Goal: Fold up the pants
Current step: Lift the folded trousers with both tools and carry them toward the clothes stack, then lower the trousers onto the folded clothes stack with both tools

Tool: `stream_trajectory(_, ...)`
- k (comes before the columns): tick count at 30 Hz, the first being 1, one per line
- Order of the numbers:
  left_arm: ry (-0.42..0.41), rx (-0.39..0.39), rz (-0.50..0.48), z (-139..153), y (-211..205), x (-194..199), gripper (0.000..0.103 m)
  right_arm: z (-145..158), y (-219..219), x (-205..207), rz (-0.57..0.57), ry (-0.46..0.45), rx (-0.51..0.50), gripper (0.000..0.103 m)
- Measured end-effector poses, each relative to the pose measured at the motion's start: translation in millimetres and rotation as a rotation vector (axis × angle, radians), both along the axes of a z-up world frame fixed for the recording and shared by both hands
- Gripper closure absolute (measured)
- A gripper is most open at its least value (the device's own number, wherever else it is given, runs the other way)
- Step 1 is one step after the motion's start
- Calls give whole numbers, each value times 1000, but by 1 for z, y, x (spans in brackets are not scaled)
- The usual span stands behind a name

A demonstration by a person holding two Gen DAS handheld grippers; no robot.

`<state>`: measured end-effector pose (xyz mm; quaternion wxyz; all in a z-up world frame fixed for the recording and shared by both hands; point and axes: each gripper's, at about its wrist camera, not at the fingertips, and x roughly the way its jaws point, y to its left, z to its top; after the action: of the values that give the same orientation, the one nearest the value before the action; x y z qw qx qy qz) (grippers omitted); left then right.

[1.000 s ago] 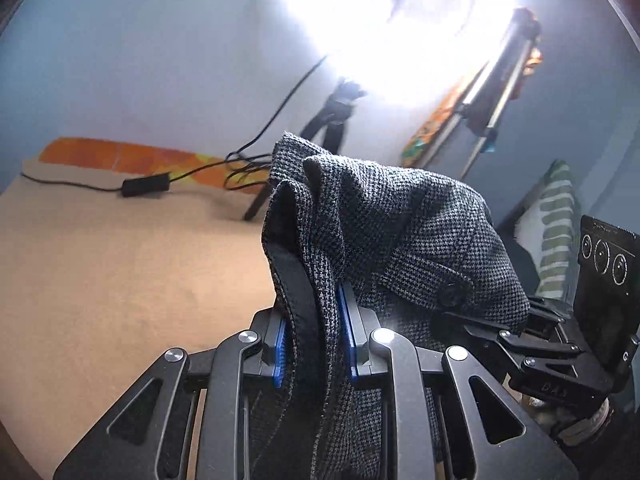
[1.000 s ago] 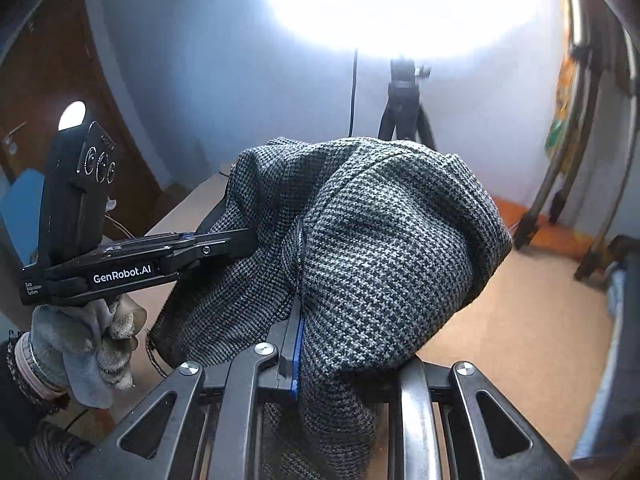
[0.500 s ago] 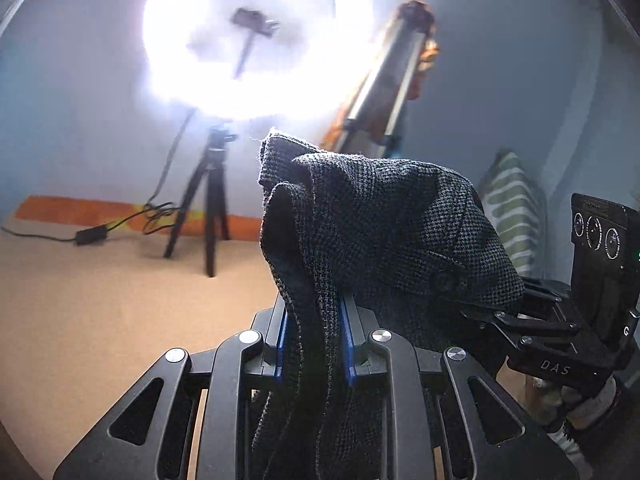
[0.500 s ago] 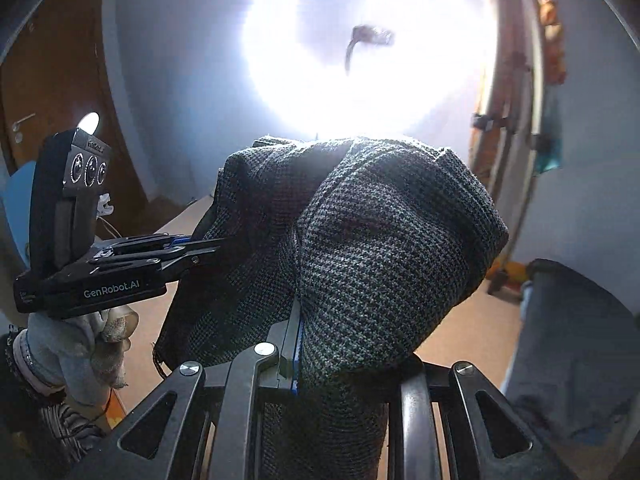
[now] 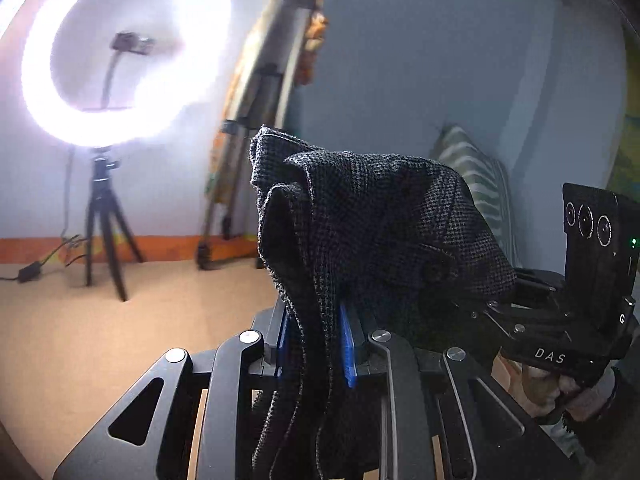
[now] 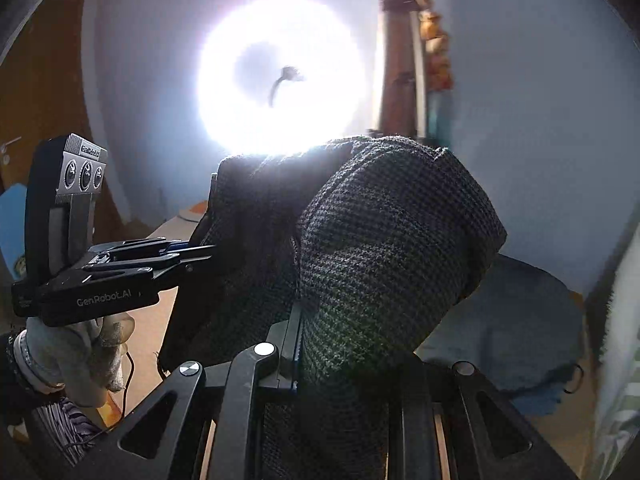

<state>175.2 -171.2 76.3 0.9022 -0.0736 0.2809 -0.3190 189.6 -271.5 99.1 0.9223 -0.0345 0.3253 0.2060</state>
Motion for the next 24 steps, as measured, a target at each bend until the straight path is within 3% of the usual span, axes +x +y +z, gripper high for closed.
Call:
stream_trajectory(11, 9, 14, -101, 11, -81, 29, 84, 9, -81, -1, -106, -4, -22, 85)
stream_trajectory(24, 1, 1, -125, 13, -165, 80, 84, 30, -166, 75, -143, 21, -61, 85)
